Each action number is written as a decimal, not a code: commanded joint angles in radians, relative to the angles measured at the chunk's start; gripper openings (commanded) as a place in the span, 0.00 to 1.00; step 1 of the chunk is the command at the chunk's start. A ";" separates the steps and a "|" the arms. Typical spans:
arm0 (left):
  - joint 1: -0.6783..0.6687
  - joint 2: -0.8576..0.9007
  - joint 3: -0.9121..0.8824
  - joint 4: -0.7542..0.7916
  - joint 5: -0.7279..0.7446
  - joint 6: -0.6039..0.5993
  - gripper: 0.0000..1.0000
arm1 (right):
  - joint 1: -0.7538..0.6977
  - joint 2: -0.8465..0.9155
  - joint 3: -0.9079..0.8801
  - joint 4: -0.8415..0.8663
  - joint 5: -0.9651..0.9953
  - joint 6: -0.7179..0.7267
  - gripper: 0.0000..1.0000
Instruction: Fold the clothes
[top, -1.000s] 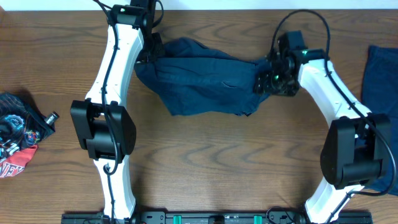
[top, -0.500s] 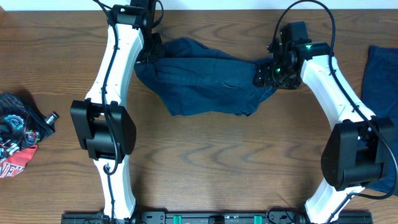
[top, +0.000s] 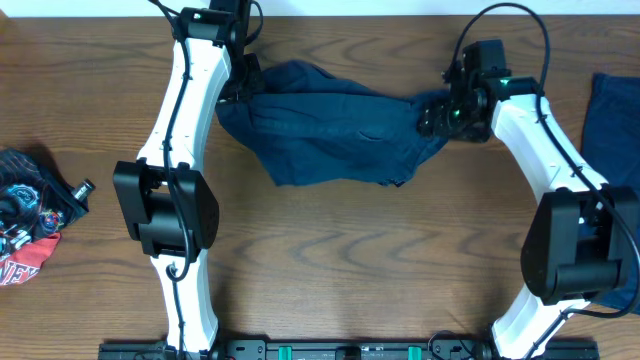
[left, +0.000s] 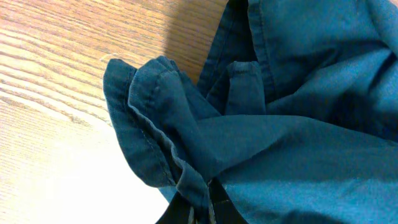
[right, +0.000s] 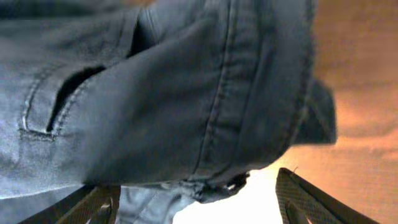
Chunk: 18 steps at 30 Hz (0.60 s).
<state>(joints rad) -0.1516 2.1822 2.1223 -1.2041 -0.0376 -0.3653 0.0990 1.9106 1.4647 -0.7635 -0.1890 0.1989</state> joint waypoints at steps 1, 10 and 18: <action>0.004 -0.011 0.009 -0.006 -0.026 0.009 0.06 | 0.001 -0.010 -0.009 0.025 -0.006 0.027 0.78; 0.004 -0.011 0.009 -0.007 -0.026 0.009 0.06 | 0.034 -0.010 -0.024 0.031 -0.055 0.051 0.77; 0.004 -0.011 0.009 -0.013 -0.026 0.010 0.06 | 0.064 -0.010 -0.150 0.107 -0.085 0.105 0.75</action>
<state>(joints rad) -0.1516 2.1826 2.1223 -1.2083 -0.0376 -0.3653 0.1478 1.9106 1.3586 -0.6765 -0.2508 0.2607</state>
